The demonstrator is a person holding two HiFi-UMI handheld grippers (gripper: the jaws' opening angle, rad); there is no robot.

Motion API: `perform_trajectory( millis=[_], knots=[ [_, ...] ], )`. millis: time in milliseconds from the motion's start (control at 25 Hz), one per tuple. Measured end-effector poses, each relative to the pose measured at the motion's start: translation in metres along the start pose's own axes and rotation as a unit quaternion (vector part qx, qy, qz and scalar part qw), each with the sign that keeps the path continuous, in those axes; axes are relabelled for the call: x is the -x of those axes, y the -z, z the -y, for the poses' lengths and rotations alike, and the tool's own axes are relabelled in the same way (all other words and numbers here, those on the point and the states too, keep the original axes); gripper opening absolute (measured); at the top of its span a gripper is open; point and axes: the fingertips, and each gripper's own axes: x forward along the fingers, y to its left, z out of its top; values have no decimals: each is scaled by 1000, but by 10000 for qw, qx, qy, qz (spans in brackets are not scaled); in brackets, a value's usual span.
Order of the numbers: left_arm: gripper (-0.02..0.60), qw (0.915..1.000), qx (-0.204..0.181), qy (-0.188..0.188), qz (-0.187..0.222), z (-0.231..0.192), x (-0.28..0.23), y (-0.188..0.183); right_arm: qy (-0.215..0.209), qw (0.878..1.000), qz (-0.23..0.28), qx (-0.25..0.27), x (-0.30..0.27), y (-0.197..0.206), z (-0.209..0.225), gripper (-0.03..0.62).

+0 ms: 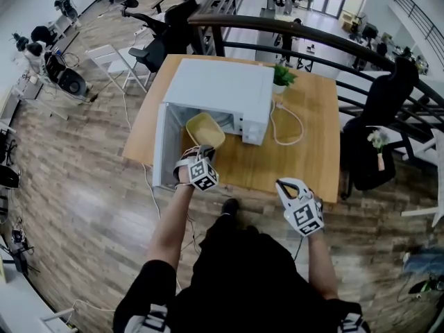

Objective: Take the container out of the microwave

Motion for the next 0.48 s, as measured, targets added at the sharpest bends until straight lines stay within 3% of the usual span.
perform_trajectory(
  millis=[480],
  knots=[
    [34,9999,1,-150,-32,32,36,-4,-175,9996,183,102,29,3,-26,-2]
  ],
)
